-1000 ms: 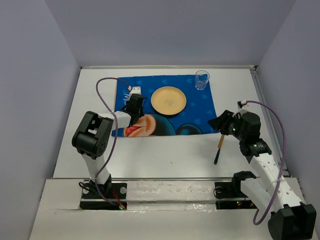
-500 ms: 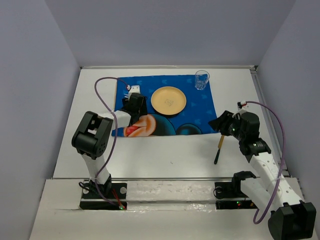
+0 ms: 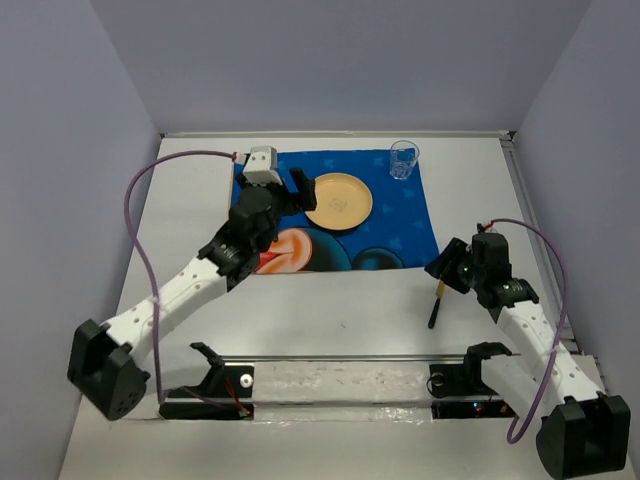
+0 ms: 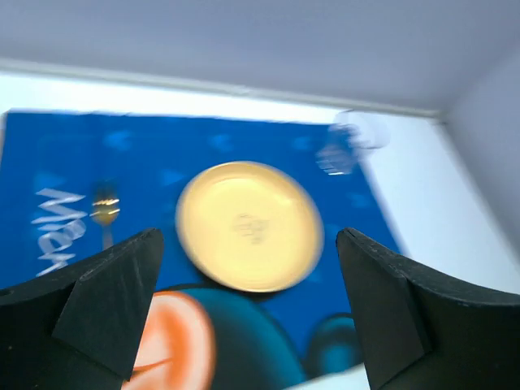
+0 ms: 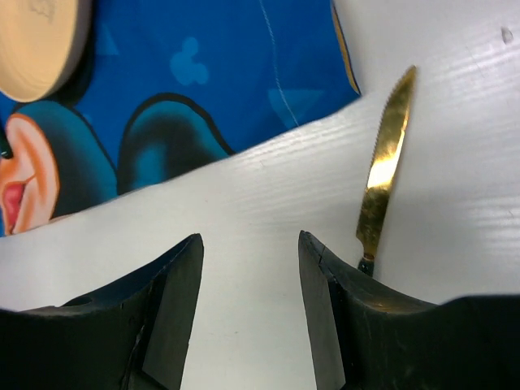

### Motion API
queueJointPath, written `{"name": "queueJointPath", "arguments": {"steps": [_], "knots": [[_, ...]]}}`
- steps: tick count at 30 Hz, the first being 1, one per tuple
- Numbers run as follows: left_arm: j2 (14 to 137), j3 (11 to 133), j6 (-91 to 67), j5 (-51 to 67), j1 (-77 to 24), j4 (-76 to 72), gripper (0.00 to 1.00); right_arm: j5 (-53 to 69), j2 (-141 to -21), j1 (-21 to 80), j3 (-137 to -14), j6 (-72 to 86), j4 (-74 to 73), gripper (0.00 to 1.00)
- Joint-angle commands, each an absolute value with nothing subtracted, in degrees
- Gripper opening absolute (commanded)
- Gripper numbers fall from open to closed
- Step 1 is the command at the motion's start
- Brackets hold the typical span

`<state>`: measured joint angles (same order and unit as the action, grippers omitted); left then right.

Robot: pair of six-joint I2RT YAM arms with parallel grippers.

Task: Set the dinner table for one person

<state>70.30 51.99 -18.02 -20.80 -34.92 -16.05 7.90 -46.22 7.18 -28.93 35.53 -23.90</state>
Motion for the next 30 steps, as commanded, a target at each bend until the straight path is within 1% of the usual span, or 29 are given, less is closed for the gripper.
{"name": "queueJointPath", "arguments": {"steps": [1, 9, 14, 19, 22, 23, 26, 30], "knots": [[58.9, 50.0, -18.7, -19.0, -41.3, -15.8, 0.99, 4.6, -48.6, 6.9, -30.3, 38.6, -29.0, 0.56], [42.3, 51.7, -16.5, -9.1, -45.8, -3.7, 0.99, 3.5, -59.0, 6.9, -33.7, 39.5, -35.3, 0.55], [31.2, 48.8, -14.6, -12.6, -45.9, 1.7, 0.99, 0.5, -64.1, 6.9, -37.3, 40.2, -41.5, 0.55], [26.5, 47.2, -11.5, -15.4, -45.8, 4.1, 0.99, -3.6, -68.1, 6.9, -41.2, 40.4, -47.0, 0.51], [24.4, 44.5, -8.9, -15.7, -45.1, 3.9, 0.99, -4.1, -70.6, 6.9, -41.1, 41.0, -47.4, 0.42], [23.9, 43.1, -8.6, -15.0, -44.4, 3.8, 0.99, -4.1, -73.0, 6.9, -41.6, 40.9, -47.5, 0.38], [24.9, 42.5, -8.2, -11.3, -43.5, 3.9, 0.99, -3.9, -78.1, 6.9, -42.5, 40.6, -48.2, 0.35], [24.4, 42.5, -8.3, -9.3, -41.7, 4.0, 0.99, -4.3, -79.5, 6.9, -42.8, 40.8, -48.0, 0.35]]}}
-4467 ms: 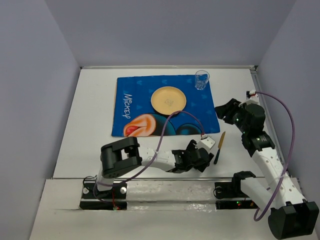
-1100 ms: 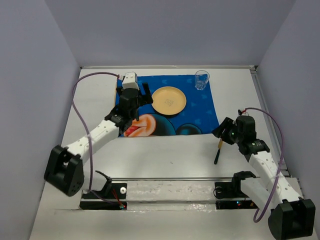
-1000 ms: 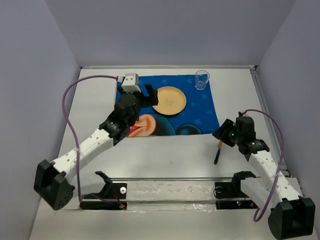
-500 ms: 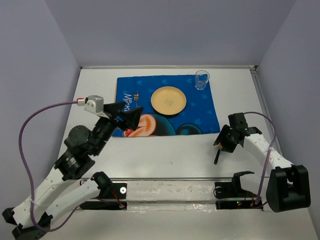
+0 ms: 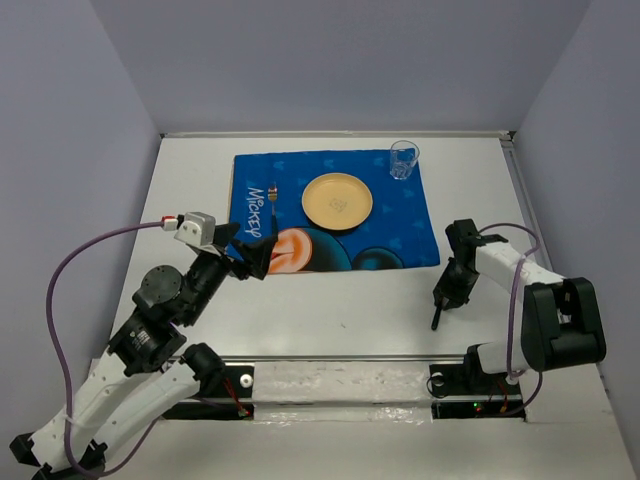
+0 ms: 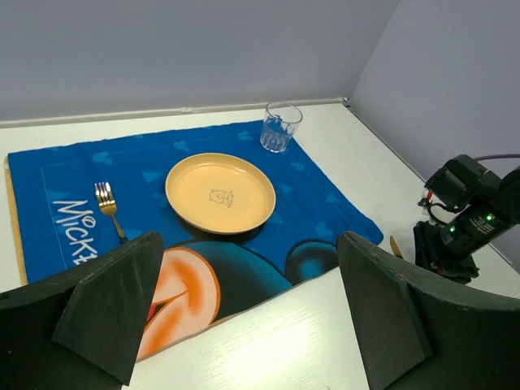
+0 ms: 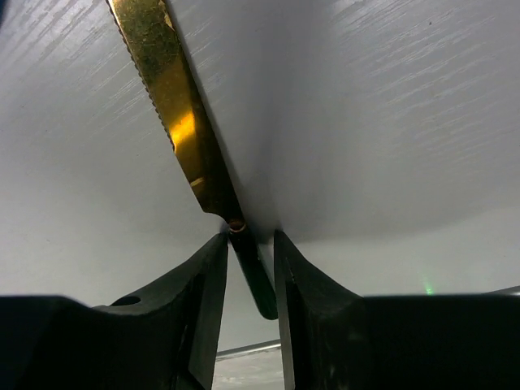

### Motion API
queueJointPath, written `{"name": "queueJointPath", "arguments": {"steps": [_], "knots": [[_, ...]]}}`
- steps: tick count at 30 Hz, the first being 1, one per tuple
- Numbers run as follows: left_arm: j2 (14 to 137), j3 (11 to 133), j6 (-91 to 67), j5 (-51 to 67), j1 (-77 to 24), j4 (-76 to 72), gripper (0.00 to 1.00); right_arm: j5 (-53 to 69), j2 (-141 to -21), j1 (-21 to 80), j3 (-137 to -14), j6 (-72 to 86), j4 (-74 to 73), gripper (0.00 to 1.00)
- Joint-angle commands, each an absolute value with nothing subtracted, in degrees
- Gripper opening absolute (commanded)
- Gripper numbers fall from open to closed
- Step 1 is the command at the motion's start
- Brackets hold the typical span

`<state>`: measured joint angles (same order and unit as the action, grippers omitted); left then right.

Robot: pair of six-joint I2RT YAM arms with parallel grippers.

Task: Set the dinner table for one person

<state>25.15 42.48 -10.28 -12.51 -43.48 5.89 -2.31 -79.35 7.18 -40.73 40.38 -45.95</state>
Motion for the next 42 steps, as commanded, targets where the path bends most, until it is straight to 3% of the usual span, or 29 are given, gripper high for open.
{"name": "queueJointPath", "arguments": {"steps": [1, 8, 10, 11, 14, 25, 33, 42], "knots": [[23.4, 42.3, -8.4, -7.2, -40.8, 3.3, 0.99, -4.3, -79.6, 6.9, -42.7, 40.9, -47.8, 0.35], [23.7, 40.8, -10.0, 4.7, -31.1, 0.5, 0.99, -2.4, -82.8, 6.9, -41.8, 41.3, -44.0, 0.28], [23.6, 40.7, -10.0, 3.9, -31.1, 1.0, 0.99, -2.5, -83.6, 6.9, -41.7, 41.4, -43.3, 0.22], [23.6, 40.7, -10.0, 3.5, -31.1, 0.9, 0.99, -3.0, -83.8, 6.9, -41.5, 41.3, -42.7, 0.13], [24.1, 40.7, -10.1, 4.1, -31.2, 0.7, 0.99, -3.4, -83.1, 6.9, -41.4, 40.7, -42.5, 0.00], [25.9, 40.4, -10.3, 4.0, -29.1, 0.5, 0.99, -2.3, -72.0, 6.9, -47.5, 33.4, -44.1, 0.00], [27.2, 40.2, -10.6, 3.8, -25.8, 0.4, 0.99, 1.2, -65.9, 12.0, -52.3, 26.4, -26.7, 0.00], [30.1, 39.6, -11.3, 2.8, -22.5, -1.0, 0.99, 2.2, -85.9, 16.6, -68.3, 12.9, -23.5, 0.00]]}}
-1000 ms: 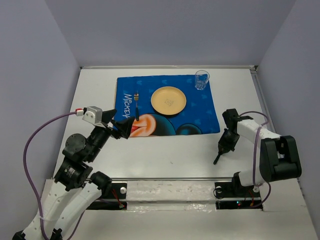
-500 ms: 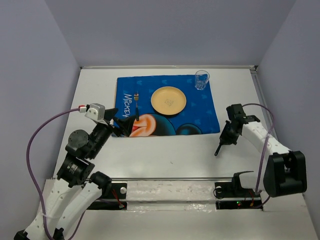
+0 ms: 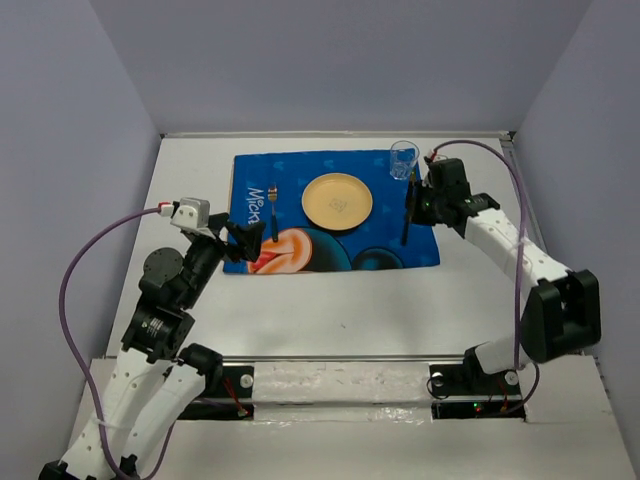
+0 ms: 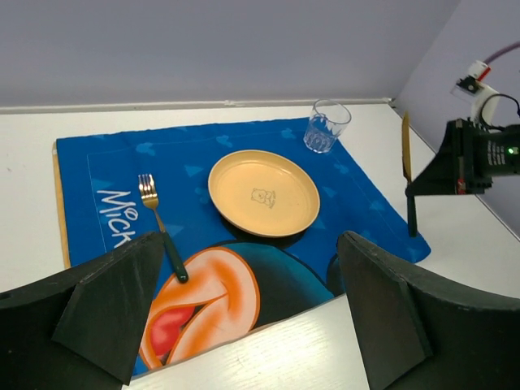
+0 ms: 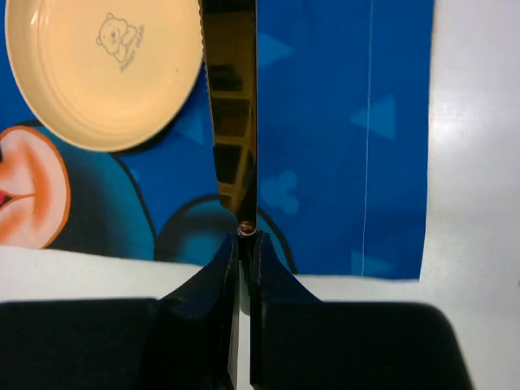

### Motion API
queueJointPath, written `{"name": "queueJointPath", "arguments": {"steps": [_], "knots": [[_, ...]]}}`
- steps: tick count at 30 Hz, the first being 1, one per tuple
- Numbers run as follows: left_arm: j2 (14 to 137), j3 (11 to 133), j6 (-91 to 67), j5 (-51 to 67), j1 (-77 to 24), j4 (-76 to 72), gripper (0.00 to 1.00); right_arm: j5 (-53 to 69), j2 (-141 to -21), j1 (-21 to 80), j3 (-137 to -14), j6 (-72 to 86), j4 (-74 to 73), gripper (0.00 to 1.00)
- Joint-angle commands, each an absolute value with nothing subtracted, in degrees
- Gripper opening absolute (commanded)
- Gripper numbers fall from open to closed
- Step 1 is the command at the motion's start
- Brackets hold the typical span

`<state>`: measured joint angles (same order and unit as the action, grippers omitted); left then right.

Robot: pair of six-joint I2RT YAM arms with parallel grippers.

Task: Set the dinner table for one person

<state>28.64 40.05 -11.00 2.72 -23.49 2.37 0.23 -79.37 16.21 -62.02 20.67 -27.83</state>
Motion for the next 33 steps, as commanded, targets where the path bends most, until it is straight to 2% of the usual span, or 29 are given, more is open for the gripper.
{"name": "queueJointPath", "arguments": {"steps": [1, 5, 10, 20, 33], "knots": [[30.3, 39.6, -11.3, 2.9, -21.8, -1.0, 0.99, 3.7, -87.3, 16.6, -70.5, 13.2, -23.4, 0.00], [30.7, 39.4, -11.5, 2.6, -19.6, -1.3, 0.99, 8.3, -94.1, 16.6, -75.8, 12.7, -22.5, 0.00], [31.2, 39.3, -11.4, 2.3, -18.8, -1.4, 0.99, 7.9, -100.4, 16.6, -79.3, 10.7, -22.9, 0.00], [31.2, 39.2, -11.5, 2.7, -18.1, -1.5, 0.99, 11.3, -106.7, 16.6, -82.7, 9.2, -23.0, 0.00], [31.1, 39.2, -11.5, 3.4, -18.0, -1.6, 0.99, 7.1, -112.7, 16.1, -85.5, 10.5, -24.3, 0.00]]}}
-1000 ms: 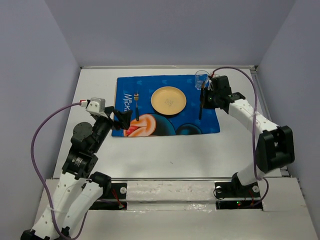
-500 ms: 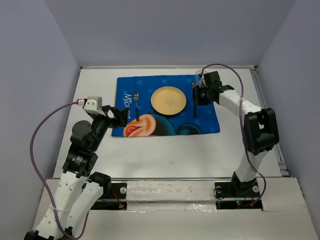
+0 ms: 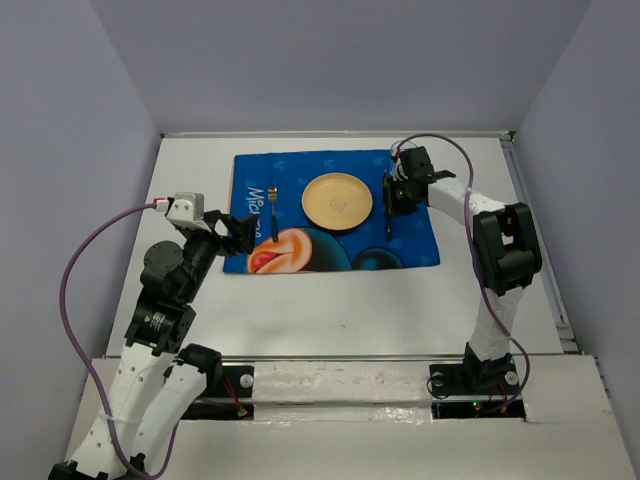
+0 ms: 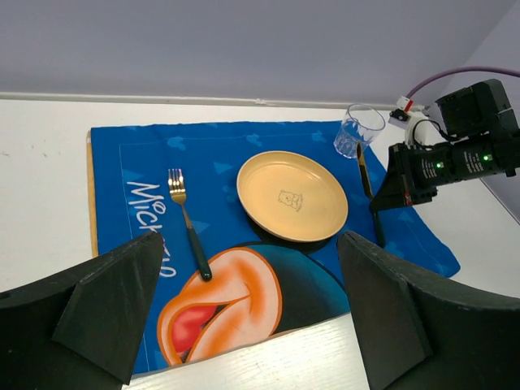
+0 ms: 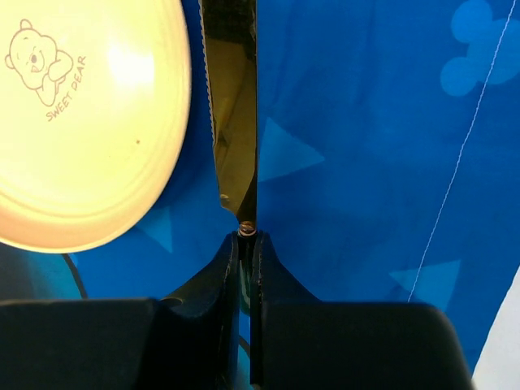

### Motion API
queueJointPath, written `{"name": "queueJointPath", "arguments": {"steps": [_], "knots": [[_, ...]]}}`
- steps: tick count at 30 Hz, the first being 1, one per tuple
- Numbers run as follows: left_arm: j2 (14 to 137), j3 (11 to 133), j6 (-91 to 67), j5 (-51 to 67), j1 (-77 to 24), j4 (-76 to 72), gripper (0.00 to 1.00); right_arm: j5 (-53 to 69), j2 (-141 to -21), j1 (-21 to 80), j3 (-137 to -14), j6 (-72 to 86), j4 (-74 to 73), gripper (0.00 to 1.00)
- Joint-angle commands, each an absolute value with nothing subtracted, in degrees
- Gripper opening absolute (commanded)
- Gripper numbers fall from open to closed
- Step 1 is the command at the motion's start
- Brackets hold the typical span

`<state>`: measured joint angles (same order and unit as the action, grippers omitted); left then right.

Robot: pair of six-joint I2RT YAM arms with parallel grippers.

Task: Set the dinner table for one person

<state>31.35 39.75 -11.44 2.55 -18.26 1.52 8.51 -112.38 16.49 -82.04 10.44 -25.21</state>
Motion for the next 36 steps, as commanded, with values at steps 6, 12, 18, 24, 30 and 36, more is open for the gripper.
{"name": "queueJointPath", "arguments": {"steps": [6, 12, 18, 24, 30, 36], "knots": [[31.4, 39.2, -11.6, 3.7, -18.0, -1.7, 0.99, 4.9, -114.7, 16.1, -86.5, 10.8, -24.3, 0.00], [31.6, 39.2, -11.6, 3.7, -18.0, -1.7, 0.99, 3.2, -116.2, 16.1, -87.5, 11.0, -24.3, 0.08], [31.9, 39.3, -11.7, 4.1, -17.9, -1.8, 0.99, 1.2, -116.4, 16.1, -87.6, 11.2, -24.3, 0.14], [32.0, 39.2, -11.7, 4.0, -17.9, -1.8, 0.99, 0.7, -116.8, 16.1, -88.1, 12.0, -24.3, 0.27], [32.1, 39.2, -11.7, 4.0, -17.8, -1.8, 0.99, 0.4, -115.8, 16.1, -87.7, 12.4, -24.3, 0.35], [31.6, 39.2, -11.7, 3.6, -17.8, -1.8, 0.99, 3.4, -111.3, 16.1, -86.0, 12.7, -24.4, 0.36]]}}
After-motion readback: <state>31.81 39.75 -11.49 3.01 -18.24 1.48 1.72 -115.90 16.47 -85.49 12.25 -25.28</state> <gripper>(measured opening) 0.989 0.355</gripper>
